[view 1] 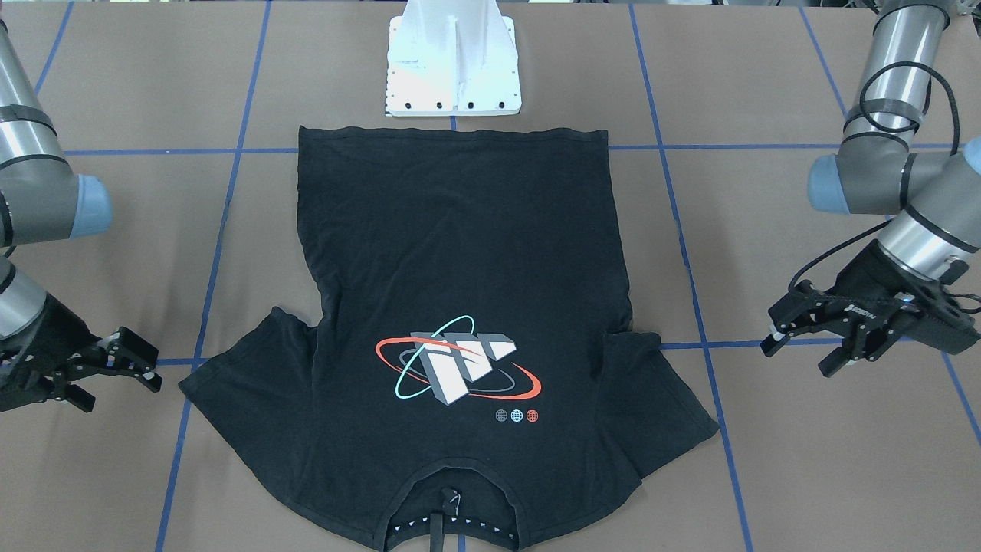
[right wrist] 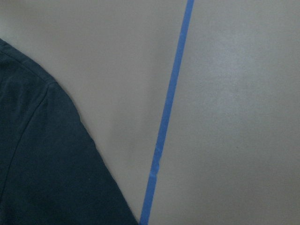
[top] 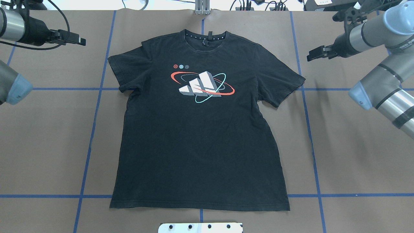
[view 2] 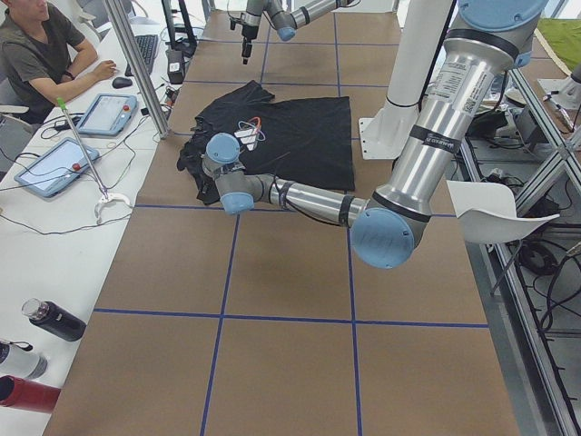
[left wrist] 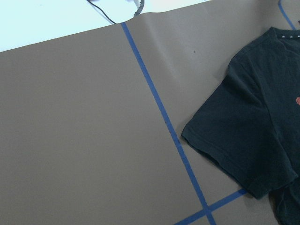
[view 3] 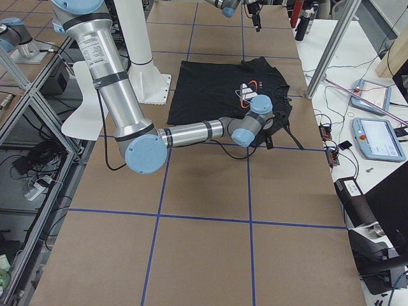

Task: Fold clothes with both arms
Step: 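Lower the right gripper onto the sleeve nearest it and grasp it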

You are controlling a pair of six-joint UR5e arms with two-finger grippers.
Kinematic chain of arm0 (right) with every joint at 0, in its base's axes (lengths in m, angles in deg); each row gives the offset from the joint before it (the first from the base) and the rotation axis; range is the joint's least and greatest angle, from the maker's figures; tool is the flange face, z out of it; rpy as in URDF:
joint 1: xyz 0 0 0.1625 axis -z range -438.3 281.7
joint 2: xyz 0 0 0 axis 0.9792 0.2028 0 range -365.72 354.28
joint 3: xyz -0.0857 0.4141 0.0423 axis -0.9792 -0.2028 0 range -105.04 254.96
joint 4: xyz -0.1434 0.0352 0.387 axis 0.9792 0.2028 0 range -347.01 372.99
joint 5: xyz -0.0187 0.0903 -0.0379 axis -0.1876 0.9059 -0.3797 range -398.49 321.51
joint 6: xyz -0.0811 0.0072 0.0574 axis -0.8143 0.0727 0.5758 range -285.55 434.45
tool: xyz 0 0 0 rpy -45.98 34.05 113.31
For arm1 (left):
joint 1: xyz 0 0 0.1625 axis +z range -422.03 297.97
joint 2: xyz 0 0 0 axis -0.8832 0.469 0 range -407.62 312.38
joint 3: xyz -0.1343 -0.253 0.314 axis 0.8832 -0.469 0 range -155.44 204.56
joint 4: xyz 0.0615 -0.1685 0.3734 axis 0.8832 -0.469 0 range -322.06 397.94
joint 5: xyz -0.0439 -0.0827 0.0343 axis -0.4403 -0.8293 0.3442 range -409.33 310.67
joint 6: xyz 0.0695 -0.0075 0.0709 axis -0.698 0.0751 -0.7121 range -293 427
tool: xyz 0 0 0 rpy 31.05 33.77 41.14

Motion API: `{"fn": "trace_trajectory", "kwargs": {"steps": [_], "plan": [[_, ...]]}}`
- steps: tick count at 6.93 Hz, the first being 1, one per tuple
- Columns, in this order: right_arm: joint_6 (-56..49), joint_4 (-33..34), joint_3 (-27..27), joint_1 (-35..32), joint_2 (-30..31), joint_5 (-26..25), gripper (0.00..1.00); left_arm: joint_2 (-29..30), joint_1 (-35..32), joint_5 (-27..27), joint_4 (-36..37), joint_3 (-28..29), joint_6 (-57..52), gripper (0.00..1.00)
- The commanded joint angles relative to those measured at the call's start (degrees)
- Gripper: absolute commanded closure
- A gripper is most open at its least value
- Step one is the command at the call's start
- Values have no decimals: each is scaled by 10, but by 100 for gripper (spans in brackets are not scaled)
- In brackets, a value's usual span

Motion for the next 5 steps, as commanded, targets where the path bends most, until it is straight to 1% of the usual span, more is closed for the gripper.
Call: {"fn": "trace_trajectory", "kwargs": {"steps": [1,2,5], "plan": [[4,-9,-8,42,-3,-26,4,14,5,4,-3,12,11,1],[4,-9,-14,46,-3,-25,5,17,5,4,-3,15,11,1],[0,-9,-37,56,-6,-26,14,18,13,4,-3,15,11,1]]}}
